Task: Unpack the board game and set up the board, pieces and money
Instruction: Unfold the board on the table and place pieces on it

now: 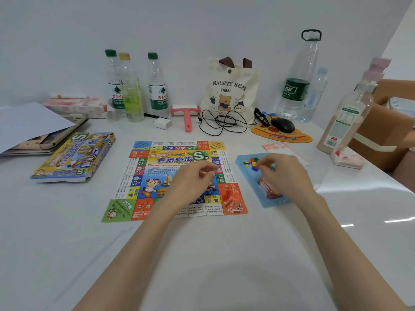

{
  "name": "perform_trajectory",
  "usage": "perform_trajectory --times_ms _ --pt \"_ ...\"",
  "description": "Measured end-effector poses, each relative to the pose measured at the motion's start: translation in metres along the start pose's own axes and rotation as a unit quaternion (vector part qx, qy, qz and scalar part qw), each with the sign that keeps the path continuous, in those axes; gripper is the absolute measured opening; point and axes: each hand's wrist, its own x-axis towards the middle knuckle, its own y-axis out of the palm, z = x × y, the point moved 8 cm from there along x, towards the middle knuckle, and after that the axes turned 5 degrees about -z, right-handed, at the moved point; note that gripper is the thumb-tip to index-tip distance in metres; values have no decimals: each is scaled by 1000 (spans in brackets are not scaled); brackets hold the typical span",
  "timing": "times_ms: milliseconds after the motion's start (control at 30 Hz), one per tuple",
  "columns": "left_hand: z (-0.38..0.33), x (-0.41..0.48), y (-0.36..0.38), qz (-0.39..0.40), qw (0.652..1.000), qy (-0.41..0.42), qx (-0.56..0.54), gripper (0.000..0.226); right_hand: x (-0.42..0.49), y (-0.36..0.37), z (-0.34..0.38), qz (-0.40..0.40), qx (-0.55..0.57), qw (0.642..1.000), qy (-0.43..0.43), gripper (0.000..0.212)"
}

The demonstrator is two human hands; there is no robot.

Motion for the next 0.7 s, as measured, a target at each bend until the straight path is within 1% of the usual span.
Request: perform_trajectory --times_ms 100,200,400,467,600,700 --pt "-1 -1 -1 -5 1000 8 7 23 23 2 -9 3 -58 998 4 24" --pt "-1 1 0 -11 1000 9 1 24 43 7 -14 16 -110 994 11 24" --pt "-1 3 1 -16 1000 11 -10 24 64 24 -8 76 -182 980 -2 26" --pt "-1 3 0 -19 1000 12 -9 24 66 28 -7 86 -196 977 -2 25" --pt "-1 3 -1 -24 1000 14 -11 24 65 32 -8 75 -226 971 -7 21" --pt "-1 3 -2 -29 999 14 -5 24 64 32 -11 54 -214 975 -8 15"
